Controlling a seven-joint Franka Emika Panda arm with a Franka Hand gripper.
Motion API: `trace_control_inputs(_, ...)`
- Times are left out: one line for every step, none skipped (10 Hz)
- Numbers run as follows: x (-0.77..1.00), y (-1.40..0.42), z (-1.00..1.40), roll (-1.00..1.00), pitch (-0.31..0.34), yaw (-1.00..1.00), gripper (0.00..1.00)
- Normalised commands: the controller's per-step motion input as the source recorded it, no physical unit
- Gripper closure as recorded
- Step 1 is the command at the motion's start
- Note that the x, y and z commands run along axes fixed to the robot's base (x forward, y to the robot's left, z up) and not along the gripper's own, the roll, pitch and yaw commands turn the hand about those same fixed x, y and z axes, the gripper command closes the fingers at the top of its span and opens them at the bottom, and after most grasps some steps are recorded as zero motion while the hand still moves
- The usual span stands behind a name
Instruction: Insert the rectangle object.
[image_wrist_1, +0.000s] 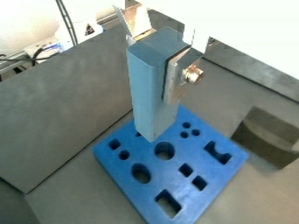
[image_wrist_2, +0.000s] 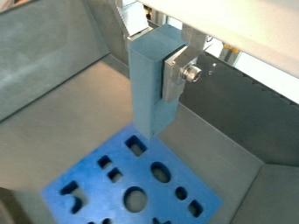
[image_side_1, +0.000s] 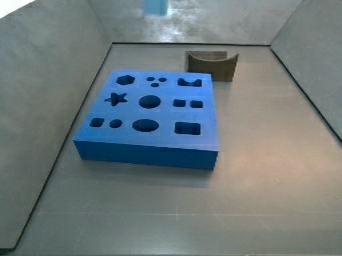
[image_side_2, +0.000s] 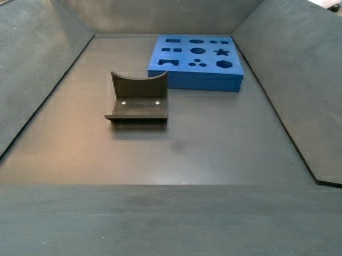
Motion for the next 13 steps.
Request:
trace_control_inputs(0.15,0.20,0.17,0.02,0.039,-0.04,1.00)
trace_control_inputs(0.00,0.00,-0.31,0.00,-0.031,-1.00,1.00)
trace_control_inputs(0.00,0.00,-0.33,0.00,-0.030,-1.00,1.00)
trace_control_inputs(0.04,0.00,-0.33,0.00,-0.029,-1.00,1.00)
trace_control_inputs(0.08,0.00,-0.33,0.00,-0.029,-0.99,1.00)
trace_control_inputs(0.11,0.00,-0.33,0.00,-0.026,-0.98,1.00)
trace_control_inputs(0.20,0.00,-0.33,0.01,-0.020,-0.90,1.00)
trace_control_inputs(0.23,0.00,-0.36,0.02,-0.019,-0.86,1.00)
trace_control_inputs(0.25,-0.02,-0.34,0.01,-0.014,-0.85,1.00)
trace_control_inputs(0.20,-0.05,-0.30,0.00,-0.006,-0.88,1.00)
trace_control_inputs(0.19,-0.07,-0.26,0.00,0.000,-0.89,1.00)
trace_control_inputs(0.19,-0.09,-0.24,0.00,0.000,-0.87,1.00)
trace_control_inputs(0.19,-0.11,-0.24,0.00,0.000,-0.87,1.00)
